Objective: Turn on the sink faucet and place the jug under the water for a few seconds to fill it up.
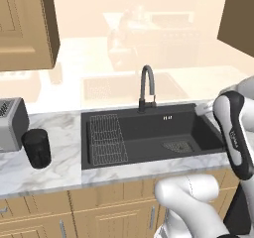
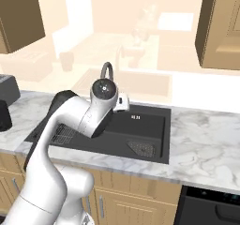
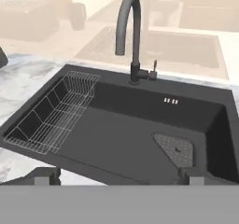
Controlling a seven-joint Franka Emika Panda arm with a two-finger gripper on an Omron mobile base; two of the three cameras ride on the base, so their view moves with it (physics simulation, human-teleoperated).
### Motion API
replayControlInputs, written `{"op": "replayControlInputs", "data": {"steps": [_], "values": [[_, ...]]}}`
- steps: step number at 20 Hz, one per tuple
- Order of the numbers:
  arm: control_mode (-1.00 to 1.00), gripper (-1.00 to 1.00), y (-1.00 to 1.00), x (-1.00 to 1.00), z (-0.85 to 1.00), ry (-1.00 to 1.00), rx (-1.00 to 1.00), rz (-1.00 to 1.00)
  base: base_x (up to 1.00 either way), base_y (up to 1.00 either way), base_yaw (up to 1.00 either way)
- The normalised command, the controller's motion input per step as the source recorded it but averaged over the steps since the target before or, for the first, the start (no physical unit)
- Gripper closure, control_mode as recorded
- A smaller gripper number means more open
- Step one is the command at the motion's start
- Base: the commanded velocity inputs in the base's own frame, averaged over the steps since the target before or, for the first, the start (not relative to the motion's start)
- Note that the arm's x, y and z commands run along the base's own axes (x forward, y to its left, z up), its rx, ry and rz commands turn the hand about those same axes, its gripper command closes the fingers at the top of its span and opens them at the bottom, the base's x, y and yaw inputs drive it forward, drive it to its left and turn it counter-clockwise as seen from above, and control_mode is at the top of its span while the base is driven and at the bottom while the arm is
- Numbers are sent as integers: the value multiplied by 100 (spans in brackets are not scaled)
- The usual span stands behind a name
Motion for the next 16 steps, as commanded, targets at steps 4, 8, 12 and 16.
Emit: {"op": "replayControlInputs", "data": {"steps": [4,8,12,16], "values": [[-100,-100,-21,14,-3,-14,2,15,0,0,0],[-100,-100,-4,20,-9,-7,0,11,0,0,0],[-100,-100,-14,25,-18,-16,1,13,0,0,0],[-100,-100,-7,35,-21,-25,2,12,0,0,0]]}}
